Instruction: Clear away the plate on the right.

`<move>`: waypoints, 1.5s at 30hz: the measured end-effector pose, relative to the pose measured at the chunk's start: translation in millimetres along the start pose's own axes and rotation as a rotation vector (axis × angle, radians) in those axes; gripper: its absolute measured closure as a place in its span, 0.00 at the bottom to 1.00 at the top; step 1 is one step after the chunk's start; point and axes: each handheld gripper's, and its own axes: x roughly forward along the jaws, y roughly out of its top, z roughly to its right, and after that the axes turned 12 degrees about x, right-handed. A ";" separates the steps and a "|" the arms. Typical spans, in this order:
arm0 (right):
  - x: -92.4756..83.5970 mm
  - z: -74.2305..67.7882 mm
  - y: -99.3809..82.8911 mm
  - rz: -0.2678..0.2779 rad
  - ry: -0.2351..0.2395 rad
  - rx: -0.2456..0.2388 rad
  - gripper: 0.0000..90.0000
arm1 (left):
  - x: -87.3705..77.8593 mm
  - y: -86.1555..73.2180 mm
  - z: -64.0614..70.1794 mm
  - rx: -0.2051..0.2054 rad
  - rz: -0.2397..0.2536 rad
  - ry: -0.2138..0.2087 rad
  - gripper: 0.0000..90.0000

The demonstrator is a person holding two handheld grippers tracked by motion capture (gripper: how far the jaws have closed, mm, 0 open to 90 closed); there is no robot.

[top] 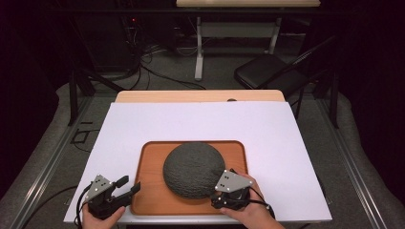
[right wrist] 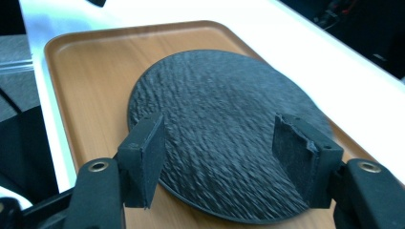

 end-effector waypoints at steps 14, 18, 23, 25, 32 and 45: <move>-58.1 28.9 -22.6 0.044 -0.135 0.105 0.40 | 0.2 0.2 0.9 0.001 -0.002 0.003 0.48; -70.8 37.5 -32.7 0.053 -0.174 0.146 0.39 | 0.4 0.2 0.9 0.001 -0.001 0.001 0.48; -81.8 46.1 -44.0 0.063 -0.213 0.184 0.39 | 0.9 0.1 1.0 -0.001 -0.001 0.002 0.48; -84.1 48.8 -48.1 0.064 -0.228 0.192 0.39 | 1.0 0.0 1.1 -0.001 -0.001 0.003 0.48; -86.1 57.5 -64.1 0.061 -0.266 0.207 0.39 | 1.1 -0.2 0.6 -0.003 -0.002 0.004 0.48; -78.4 64.9 -83.2 0.043 -0.265 0.272 0.40 | 1.5 -0.2 0.1 -0.003 -0.002 0.003 0.48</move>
